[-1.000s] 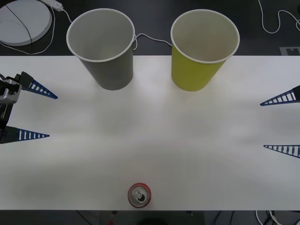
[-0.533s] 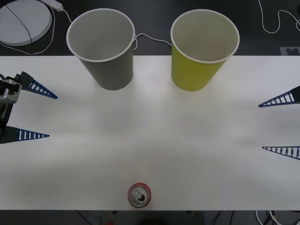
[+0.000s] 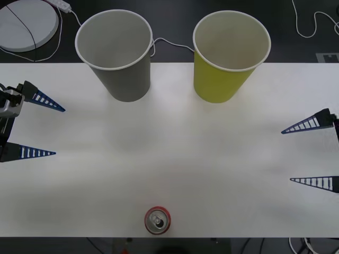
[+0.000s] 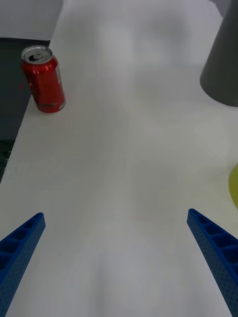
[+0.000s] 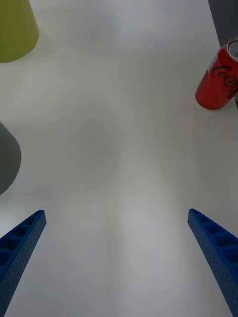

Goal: Put the can into the green bin and the plastic bottle into the gray bin

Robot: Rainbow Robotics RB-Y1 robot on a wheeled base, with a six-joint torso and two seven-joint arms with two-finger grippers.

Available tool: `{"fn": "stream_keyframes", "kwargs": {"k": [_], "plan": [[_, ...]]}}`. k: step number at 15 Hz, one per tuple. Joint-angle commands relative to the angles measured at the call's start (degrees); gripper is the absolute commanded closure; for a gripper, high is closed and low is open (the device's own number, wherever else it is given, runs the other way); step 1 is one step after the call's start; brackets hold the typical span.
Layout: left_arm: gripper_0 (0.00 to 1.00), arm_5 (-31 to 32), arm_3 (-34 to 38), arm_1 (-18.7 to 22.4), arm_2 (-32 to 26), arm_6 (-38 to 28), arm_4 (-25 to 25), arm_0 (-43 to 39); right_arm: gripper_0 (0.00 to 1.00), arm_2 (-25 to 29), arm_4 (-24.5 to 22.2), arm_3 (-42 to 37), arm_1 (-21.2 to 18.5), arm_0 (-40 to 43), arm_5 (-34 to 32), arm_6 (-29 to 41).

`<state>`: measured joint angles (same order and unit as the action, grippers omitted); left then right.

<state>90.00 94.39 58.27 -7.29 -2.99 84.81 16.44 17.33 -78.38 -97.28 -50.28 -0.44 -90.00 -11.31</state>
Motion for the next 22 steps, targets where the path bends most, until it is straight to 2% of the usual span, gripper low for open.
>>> {"fn": "stream_keyframes", "kwargs": {"k": [1,11,16,22], "plan": [[0.0,0.0,0.01,0.0,0.0,0.0,0.01,0.0,0.0,-2.39,2.88,4.12,0.0,0.0,0.0,-5.13],[0.0,0.0,0.01,0.0,0.0,0.0,0.01,0.0,0.0,-16.89,11.06,19.41,2.38,-2.81,0.0,-21.74],[0.0,0.0,0.01,0.0,0.0,0.0,0.01,0.0,0.0,-26.91,18.18,27.93,2.82,-5.8,0.62,-28.94],[0.0,0.0,0.01,0.0,0.0,0.0,0.01,0.0,0.0,-33.68,20.2,31.01,6.95,-7.73,5.1,-30.26]]}}
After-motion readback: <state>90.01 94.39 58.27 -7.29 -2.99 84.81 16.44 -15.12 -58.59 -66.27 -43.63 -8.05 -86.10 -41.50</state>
